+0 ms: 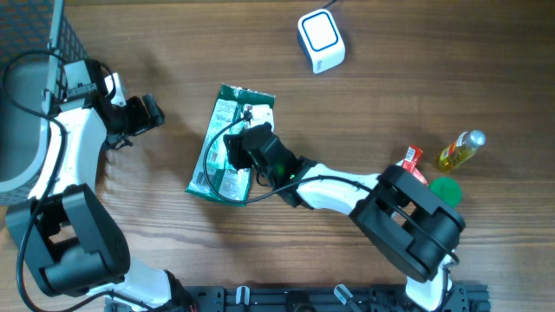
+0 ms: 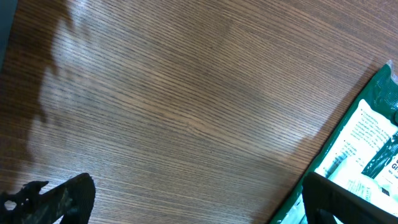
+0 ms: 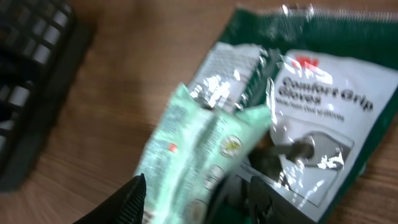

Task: Scan the item barcode
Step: 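Move the right gripper to the light green wipes pack and grasp it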

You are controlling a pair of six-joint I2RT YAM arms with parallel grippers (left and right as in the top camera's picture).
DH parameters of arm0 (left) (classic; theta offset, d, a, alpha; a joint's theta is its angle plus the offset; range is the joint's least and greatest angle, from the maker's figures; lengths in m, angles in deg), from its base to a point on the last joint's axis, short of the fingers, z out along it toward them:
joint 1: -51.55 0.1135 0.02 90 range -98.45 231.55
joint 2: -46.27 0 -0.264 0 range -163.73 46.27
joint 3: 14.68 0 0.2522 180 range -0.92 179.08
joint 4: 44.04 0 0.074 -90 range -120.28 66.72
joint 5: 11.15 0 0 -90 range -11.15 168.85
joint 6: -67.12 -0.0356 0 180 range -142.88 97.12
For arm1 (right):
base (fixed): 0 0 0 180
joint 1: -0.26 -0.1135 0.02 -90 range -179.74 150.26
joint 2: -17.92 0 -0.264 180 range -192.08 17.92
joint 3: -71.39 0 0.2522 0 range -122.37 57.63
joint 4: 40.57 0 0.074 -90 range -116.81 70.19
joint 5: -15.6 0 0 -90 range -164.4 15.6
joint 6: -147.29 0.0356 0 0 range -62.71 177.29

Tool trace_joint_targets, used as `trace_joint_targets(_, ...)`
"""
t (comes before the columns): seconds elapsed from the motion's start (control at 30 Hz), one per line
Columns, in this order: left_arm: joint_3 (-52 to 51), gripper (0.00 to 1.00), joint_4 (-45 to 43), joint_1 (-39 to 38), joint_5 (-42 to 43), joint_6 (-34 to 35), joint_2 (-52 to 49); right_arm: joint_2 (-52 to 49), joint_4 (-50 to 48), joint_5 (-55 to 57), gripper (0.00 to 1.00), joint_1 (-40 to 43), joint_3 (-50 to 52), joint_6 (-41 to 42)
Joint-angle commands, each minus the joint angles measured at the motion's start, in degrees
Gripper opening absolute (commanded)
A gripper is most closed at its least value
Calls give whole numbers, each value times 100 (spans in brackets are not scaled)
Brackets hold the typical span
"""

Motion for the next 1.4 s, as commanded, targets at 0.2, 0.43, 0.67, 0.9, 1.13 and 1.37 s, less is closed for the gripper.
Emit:
trace_joint_targets(0.2, -37, 100, 2, 55, 48, -48, -44, -151, -31, -337, 45, 7, 2, 686)
trace_joint_targets(0.43, -37, 100, 2, 55, 48, -48, -44, -293, 7, -503, 43, 7, 2, 686)
trace_joint_targets(0.67, -37, 100, 2, 55, 48, -48, -44, -315, -120, -533, 4, 50, 2, 669)
trace_joint_targets(0.9, -37, 100, 2, 55, 48, -48, -44, 1294, 444, -916, 4, 225, 2, 59)
trace_joint_targets(1.13, -37, 100, 2, 55, 48, -48, -44, 2210, 3169, -984, 4, 920, 4, 87)
trace_joint_targets(1.37, -37, 100, 2, 55, 48, -48, -44, 1491, 3729, -953, 4, 977, 319, 535)
